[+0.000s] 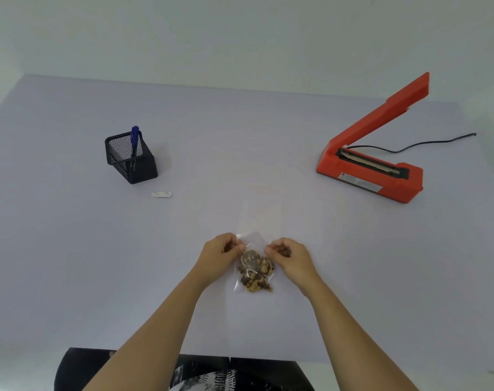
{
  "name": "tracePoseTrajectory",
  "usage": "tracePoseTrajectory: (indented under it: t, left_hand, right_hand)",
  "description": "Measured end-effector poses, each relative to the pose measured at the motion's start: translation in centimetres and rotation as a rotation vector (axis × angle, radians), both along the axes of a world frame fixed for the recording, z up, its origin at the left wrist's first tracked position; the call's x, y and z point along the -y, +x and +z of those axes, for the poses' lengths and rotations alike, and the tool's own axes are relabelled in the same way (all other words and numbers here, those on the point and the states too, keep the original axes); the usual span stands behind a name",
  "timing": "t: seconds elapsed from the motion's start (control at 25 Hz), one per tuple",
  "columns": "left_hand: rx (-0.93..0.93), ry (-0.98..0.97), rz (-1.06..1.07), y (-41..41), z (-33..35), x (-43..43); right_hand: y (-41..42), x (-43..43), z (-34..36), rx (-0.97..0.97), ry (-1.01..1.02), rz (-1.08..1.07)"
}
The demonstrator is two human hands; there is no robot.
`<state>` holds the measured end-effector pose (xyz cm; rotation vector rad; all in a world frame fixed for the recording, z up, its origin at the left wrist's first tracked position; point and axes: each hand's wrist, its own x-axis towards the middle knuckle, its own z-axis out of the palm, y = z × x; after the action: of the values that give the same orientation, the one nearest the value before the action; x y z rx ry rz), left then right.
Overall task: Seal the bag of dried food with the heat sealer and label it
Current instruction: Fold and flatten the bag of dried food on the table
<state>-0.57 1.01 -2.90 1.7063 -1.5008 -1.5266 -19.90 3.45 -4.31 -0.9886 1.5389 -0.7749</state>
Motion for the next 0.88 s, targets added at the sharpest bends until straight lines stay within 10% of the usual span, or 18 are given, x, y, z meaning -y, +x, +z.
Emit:
tracePoseTrajectory:
  t: [0.56,0.88]
  left_hand:
    - [-0.001,-0.118,0.033,-0.1,-0.4,-1.5]
    - [-0.209,0.131,0.08,0.8,-0.3,-2.0]
  right_hand:
    - [0.7,-0.9,0.4,0.155,0.048,0.001]
    - [0.8,-0.8,0.8,0.189,0.083,-0.032]
